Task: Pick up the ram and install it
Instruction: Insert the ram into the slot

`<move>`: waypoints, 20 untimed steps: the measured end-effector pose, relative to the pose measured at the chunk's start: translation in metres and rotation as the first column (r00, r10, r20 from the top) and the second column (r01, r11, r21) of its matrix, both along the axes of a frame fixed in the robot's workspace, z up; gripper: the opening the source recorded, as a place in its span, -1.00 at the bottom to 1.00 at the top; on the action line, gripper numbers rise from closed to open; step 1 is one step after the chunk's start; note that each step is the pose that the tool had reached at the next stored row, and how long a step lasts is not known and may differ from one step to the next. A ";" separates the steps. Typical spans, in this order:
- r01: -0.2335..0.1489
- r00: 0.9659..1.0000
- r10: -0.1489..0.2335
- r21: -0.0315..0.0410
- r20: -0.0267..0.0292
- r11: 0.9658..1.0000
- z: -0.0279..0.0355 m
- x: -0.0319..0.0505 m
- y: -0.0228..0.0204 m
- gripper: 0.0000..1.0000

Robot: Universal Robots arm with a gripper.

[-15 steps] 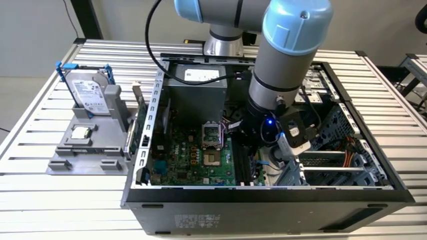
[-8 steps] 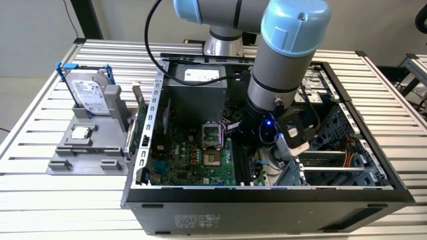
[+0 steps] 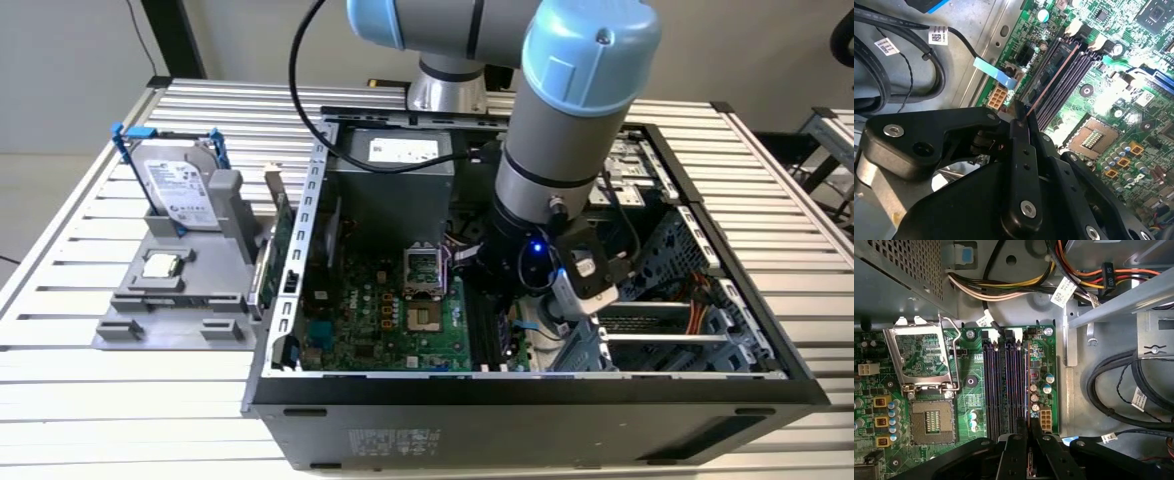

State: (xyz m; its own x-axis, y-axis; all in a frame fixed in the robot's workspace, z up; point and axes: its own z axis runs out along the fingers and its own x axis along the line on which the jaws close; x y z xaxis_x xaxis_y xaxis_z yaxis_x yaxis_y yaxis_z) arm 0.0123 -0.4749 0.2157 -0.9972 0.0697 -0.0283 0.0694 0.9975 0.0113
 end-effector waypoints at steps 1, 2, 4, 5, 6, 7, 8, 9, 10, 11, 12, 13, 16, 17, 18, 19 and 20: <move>0.000 1.000 0.000 0.000 0.000 1.000 -0.0001 0.0000 0.0000 -1.00; 0.000 1.000 0.000 0.000 0.000 1.000 -0.0002 0.0000 -0.0001 -1.00; 0.000 1.000 0.000 0.000 0.000 1.000 -0.0002 0.0000 -0.0001 -1.00; 0.000 1.000 0.000 0.000 0.000 1.000 -0.0002 0.0000 -0.0001 -1.00; 0.000 1.000 0.000 0.000 0.000 1.000 -0.0002 0.0000 -0.0001 -1.00; -0.001 1.000 0.001 0.000 0.000 1.000 -0.0002 0.0000 -0.0001 -1.00; -0.002 1.000 0.002 0.000 0.000 1.000 -0.0002 0.0000 -0.0001 -1.00; -0.004 1.000 0.004 0.000 -0.001 1.000 -0.0002 0.0001 -0.0001 -1.00; -0.008 1.000 0.008 0.000 -0.003 1.000 -0.0002 0.0000 -0.0001 -1.00; -0.014 1.000 0.014 0.000 -0.004 1.000 -0.0002 0.0000 -0.0001 -1.00; -0.019 1.000 0.019 0.000 -0.004 1.000 -0.0001 0.0000 -0.0001 -1.00; -0.022 1.000 0.022 0.000 -0.004 1.000 -0.0002 0.0000 -0.0001 -1.00; -0.034 0.999 0.034 0.000 -0.004 0.999 -0.0001 0.0000 -0.0002 -1.00; -0.037 0.999 0.037 0.000 -0.004 0.999 0.0002 0.0000 -0.0005 -1.00; -0.037 0.999 0.037 0.000 -0.004 0.999 0.0004 0.0000 -0.0006 -1.00; -0.037 0.999 0.037 0.000 -0.004 0.999 0.0010 0.0000 -0.0006 -1.00; -0.038 0.999 0.038 0.000 -0.004 0.999 0.0015 0.0001 -0.0006 -1.00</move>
